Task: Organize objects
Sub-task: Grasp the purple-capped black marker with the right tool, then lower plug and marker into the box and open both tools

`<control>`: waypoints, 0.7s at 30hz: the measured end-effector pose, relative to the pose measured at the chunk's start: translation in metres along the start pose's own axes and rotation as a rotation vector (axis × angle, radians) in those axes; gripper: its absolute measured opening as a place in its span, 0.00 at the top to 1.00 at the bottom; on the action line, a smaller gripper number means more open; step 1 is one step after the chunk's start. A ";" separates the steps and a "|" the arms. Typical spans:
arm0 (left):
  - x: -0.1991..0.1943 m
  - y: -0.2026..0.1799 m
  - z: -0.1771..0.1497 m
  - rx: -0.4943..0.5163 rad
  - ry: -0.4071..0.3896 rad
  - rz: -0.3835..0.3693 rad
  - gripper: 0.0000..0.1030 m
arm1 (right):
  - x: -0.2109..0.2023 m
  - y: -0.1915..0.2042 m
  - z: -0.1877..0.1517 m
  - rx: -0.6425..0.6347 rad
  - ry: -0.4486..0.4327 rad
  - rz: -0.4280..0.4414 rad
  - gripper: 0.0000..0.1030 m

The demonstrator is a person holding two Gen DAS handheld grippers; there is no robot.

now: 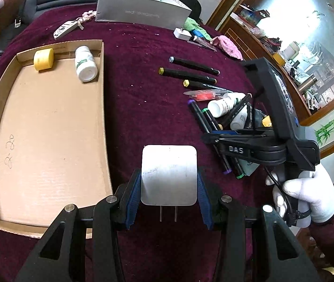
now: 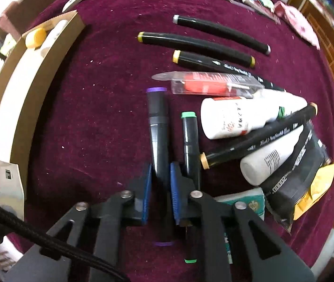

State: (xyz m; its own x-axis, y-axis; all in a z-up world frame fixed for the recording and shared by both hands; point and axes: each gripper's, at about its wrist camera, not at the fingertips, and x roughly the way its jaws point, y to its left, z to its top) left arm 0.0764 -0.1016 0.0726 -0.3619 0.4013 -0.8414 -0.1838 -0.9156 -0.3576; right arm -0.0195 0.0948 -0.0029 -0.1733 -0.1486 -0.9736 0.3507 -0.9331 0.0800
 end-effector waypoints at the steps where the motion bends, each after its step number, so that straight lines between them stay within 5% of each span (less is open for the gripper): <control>1: -0.001 0.002 0.000 -0.003 -0.001 0.002 0.62 | 0.000 -0.002 -0.001 0.004 0.001 0.002 0.88; 21: -0.035 0.028 0.000 -0.037 -0.040 0.038 0.62 | -0.066 0.007 -0.015 0.098 -0.064 0.399 0.88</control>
State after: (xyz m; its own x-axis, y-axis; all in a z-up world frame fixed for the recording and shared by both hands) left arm 0.0840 -0.1414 0.0922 -0.4042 0.3666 -0.8380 -0.1360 -0.9301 -0.3413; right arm 0.0080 0.1030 0.0593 -0.0991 -0.5222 -0.8470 0.3128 -0.8244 0.4717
